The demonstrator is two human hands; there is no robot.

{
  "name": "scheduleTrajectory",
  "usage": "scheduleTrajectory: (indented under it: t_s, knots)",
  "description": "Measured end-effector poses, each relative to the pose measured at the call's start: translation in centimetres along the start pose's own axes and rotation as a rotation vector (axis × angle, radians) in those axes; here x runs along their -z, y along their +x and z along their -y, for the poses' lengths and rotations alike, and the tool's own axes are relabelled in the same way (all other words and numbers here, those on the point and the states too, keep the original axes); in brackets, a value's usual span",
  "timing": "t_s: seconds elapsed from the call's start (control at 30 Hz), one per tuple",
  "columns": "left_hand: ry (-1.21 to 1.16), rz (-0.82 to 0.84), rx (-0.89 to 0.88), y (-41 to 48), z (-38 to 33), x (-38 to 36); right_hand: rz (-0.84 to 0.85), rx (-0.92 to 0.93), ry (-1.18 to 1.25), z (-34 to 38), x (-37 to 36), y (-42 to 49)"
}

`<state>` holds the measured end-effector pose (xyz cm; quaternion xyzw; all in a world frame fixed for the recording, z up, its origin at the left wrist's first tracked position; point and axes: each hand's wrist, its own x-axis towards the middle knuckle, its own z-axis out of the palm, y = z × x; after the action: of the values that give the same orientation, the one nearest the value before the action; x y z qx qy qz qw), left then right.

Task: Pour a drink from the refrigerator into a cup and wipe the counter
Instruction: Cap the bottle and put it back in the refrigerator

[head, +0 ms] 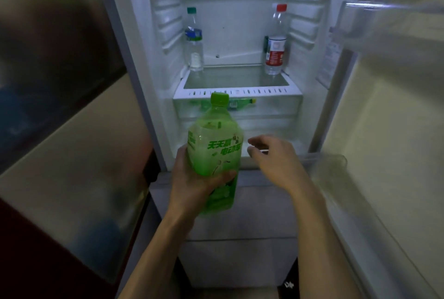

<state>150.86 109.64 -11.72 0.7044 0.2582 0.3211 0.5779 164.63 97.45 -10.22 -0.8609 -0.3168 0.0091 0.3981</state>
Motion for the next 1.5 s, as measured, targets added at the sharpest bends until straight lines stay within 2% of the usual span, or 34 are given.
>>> scheduleTrajectory:
  t_s: [0.2,0.43,0.63,0.8,1.1,1.27,1.5]
  knots:
    - [-0.024,0.043,0.03,4.7,-0.5,-2.3,-0.099,-0.026,0.049,-1.1,2.5,2.1]
    - [-0.139,0.14,0.004,12.9,-1.9,-3.9,-0.163,-0.054,-0.03,-1.0,4.5,7.9]
    - [-0.184,0.183,-0.077,20.4,-4.0,-4.8,-0.233,0.021,-0.042,1.0,5.3,14.2]
    - [-0.279,0.217,-0.116,26.1,-4.7,-6.3,-0.283,0.067,0.107,1.2,4.6,18.0]
    - [-0.323,0.387,-0.16,33.2,-5.0,-10.3,-0.307,0.169,0.182,1.4,4.1,23.9]
    - [-0.38,0.399,-0.164,35.2,-4.5,-11.8,-0.324,0.153,0.163,1.4,3.2,26.7]
    - [-0.295,0.439,-0.085,37.4,-3.7,-12.7,-0.268,0.089,0.15,0.4,2.8,28.8]
